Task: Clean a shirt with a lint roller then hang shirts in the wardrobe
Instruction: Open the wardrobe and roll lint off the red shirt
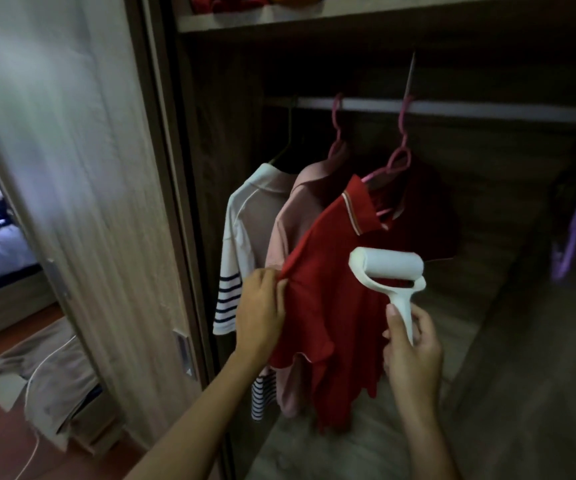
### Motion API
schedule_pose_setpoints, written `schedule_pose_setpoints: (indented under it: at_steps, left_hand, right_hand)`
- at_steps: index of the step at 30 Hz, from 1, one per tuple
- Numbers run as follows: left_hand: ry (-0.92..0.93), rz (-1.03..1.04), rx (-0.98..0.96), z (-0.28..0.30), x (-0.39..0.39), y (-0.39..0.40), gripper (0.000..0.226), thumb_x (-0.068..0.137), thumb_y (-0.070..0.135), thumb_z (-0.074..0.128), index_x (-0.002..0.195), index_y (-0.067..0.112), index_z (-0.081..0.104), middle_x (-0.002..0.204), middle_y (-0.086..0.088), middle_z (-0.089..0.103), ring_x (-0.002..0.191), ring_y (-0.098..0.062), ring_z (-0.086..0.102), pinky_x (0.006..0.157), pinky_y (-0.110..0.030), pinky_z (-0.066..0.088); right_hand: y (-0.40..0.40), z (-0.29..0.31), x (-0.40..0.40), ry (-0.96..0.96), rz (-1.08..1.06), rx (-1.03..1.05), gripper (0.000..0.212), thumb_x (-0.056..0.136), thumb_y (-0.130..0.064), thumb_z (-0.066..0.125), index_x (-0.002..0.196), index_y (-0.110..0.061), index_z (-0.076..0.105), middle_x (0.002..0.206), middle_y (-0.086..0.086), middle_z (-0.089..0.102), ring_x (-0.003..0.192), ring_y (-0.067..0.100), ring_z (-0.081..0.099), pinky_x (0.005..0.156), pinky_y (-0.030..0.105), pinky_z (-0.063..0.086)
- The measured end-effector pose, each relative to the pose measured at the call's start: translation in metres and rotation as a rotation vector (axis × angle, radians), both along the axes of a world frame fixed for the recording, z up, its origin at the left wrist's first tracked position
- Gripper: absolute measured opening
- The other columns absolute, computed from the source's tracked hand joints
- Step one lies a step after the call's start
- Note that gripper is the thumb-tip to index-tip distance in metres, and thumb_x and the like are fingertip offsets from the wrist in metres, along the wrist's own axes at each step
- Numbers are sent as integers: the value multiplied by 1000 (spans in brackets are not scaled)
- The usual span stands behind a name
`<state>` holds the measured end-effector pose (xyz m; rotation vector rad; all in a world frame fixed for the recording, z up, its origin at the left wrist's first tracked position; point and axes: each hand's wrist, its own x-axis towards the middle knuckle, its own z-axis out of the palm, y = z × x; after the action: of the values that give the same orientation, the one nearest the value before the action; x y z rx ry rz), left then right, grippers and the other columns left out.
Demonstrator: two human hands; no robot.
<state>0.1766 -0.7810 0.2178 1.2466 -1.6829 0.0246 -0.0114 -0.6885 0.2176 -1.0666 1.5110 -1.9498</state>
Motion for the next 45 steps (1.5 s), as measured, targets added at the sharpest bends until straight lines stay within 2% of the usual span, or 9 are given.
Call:
schedule_pose_setpoints:
  at_steps: [6,11,18,23,26,28,34,37,45]
  left_hand:
    - [146,122,115,19,11,24,19,103,26,33,108,13,47,71,-3,59,59,-21,56,59,-34,41]
    - [66,176,74,39,33,33,25,103,29,31,112,11,46,72,-8,62,71,-39,64,60,-39,44]
    - [-108,236,149,52,58,43,23,103,34,31,115,19,44,61,3,50,73,-40,63,60,-34,33]
    - [-198,131,114,60,73,41,39,96,60,25,108,26,40,75,-15,66,70,-37,65,61,-41,49]
    - [-327,108,132,61,80,39,66,81,79,26,103,20,45,72,-11,65,66,-36,64,58,-45,52]
    - [-421,118,112,62,85,39,68,80,77,33,98,14,54,72,-10,67,66,-36,65,58,-43,52]
    - [-414,141,46,56,95,34,58,91,51,32,94,4,66,81,-9,60,66,-30,60,56,-35,47]
    - [-340,162,67,50,104,30,59,90,48,30,97,1,66,84,-15,63,72,-34,63,61,-37,47]
    - [-151,170,108,48,103,31,50,90,56,35,71,14,54,56,2,54,57,-25,56,56,-34,37]
  right_hand:
    - [-37,23,20,131,4,-118,12,92,-37,61,102,-31,62,75,-3,66,67,19,62,60,36,48]
    - [-57,-16,41,217,50,1,21,93,-30,60,110,-19,64,75,-12,63,64,3,59,58,6,37]
    - [-38,-125,49,272,353,381,8,94,-32,58,89,-34,64,70,-12,66,69,9,64,59,21,44]
    - [-43,-75,49,164,91,51,20,92,-33,59,105,-21,66,75,-20,62,70,-12,58,63,14,40]
    - [-51,-23,49,89,70,-138,13,97,-32,52,106,-24,55,67,-9,57,57,1,56,53,14,41]
    - [-63,-17,51,93,61,-173,15,99,-38,44,106,-27,51,64,0,56,52,15,55,48,25,43]
    - [-80,-117,55,264,205,135,29,99,-28,49,123,-15,58,94,-2,68,85,17,66,65,9,37]
    - [-64,-147,58,246,238,228,22,97,-22,53,114,-14,65,85,-17,63,90,19,69,64,6,39]
    - [-61,-27,85,118,93,-178,15,99,-18,49,100,-8,60,70,-14,56,65,-9,55,59,3,35]
